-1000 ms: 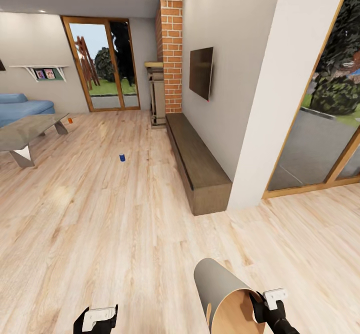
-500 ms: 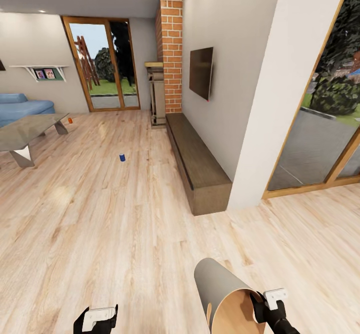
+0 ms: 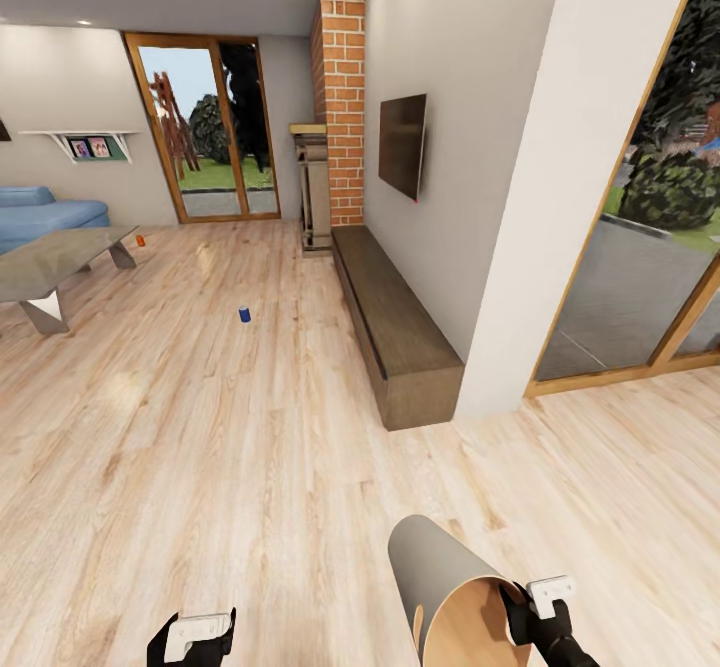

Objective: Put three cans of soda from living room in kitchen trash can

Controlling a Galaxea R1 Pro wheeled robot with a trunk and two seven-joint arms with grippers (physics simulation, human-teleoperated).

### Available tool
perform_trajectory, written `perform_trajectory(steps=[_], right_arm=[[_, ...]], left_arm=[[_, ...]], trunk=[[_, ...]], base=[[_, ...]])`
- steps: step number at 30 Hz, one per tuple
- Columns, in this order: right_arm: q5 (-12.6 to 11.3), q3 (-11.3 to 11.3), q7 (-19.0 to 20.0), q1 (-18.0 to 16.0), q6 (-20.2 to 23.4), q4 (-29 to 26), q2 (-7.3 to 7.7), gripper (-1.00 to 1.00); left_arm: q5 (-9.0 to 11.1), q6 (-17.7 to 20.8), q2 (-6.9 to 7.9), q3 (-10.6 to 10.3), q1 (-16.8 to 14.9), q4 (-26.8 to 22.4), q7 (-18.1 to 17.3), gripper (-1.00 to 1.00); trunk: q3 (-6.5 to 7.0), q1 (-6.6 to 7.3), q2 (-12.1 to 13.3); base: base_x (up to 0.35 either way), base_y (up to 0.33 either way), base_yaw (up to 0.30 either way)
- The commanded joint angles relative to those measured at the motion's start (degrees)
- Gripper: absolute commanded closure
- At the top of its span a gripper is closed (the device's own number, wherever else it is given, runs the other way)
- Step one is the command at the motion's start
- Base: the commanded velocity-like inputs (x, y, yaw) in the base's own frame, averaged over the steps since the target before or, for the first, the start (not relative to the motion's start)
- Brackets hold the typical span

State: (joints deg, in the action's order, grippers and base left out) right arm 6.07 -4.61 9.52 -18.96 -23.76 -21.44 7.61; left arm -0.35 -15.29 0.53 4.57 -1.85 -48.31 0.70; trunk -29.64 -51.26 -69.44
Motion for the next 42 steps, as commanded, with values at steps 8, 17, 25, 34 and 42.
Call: perform_trajectory(steps=[8,17,25,34,42], right_arm=[[0.02,-0.06,0.32,-0.02,-0.01,-0.09,-0.1,1.0],[0.03,-0.09,0.32,-0.02,-0.05,-0.07,-0.16,1.0],[0.05,-0.13,0.32,-0.02,-0.05,-0.07,-0.23,1.0],[0.06,-0.14,0.34,-0.02,-0.05,-0.08,-0.23,1.0],[0.05,-0.08,0.37,-0.02,-0.05,-0.07,-0.23,1.0]], left_arm=[[0.0,0.0,0.03,-0.03,0.0,-0.03,0.0,-1.0],[0.0,0.0,0.03,-0.04,0.0,0.04,0.0,-1.0],[0.0,0.0,0.02,-0.02,0.0,0.07,0.0,-1.0],[0.0,0.0,0.05,-0.02,0.0,0.06,0.0,-1.0],[0.0,0.0,0.01,0.0,0.0,0.06,0.0,-1.0]], trunk=[[0.14,0.0,0.0],[0.77,0.0,0.0],[1.43,0.0,0.0],[2.17,0.0,0.0],[2.83,0.0,0.0]], base=[[0.0,0.0,0.069],[0.0,0.0,0.146],[0.0,0.0,0.107],[0.0,0.0,0.101],[0.052,0.0,0.101]])
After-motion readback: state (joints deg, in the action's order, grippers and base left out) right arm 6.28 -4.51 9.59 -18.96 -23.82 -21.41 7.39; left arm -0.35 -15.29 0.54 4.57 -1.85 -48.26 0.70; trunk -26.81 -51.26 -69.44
